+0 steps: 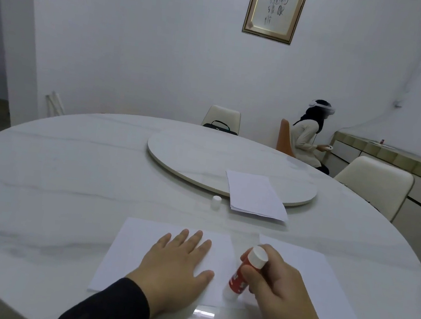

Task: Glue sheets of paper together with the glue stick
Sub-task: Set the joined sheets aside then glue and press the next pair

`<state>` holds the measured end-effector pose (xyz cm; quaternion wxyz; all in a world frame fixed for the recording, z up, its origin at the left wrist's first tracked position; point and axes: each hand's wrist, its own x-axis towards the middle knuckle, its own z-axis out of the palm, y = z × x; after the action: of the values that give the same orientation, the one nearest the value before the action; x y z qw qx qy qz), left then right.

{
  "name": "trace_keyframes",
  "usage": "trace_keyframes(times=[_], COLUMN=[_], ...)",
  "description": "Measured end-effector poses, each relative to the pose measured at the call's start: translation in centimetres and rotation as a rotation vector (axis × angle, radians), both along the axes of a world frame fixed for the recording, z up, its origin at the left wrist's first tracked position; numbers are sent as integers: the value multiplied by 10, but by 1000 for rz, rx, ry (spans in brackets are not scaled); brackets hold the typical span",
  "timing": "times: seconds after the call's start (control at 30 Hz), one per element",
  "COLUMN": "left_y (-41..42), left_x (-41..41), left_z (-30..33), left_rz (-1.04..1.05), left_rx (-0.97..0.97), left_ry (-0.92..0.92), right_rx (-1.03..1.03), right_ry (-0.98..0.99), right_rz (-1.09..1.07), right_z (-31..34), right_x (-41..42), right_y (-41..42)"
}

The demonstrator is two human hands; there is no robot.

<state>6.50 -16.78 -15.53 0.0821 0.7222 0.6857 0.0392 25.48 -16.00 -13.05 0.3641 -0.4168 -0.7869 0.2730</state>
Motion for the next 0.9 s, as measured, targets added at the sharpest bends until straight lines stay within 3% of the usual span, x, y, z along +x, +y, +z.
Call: trace_keyframes(times=[0.07,0.2,0.27,0.37,0.47,0.53,0.63,0.73,0.9], left_y=[-1,-1,-1,-3,-10,-16,-14,-2,9], left_x=[0,2,-3,-25,-40,-37,-21,-10,-3], left_z=[1,0,6,21,30,29,26,23,5], left_rz=[13,168,235,195,-35,-69,-35,-5,-34], left_rx=[2,27,62,175,53,-3,94,182,65], left_ry=[-18,-36,-9,-64,-196,-122,98,58,-20], right_rx=[-53,-107,-77,0,23,40,37,24,-20], right_ry=[103,681,809,802,729,679,608,494,262], right_rz=[28,-40,-136,-208,-227,-221,-228,-195,-134], right_z=[-6,-12,-17,-17,-15,-14,-10,-1,12], right_x=[4,12,19,19,13,9,3,-7,-36], right_y=[-2,2,7,6,1,-1,1,10,40])
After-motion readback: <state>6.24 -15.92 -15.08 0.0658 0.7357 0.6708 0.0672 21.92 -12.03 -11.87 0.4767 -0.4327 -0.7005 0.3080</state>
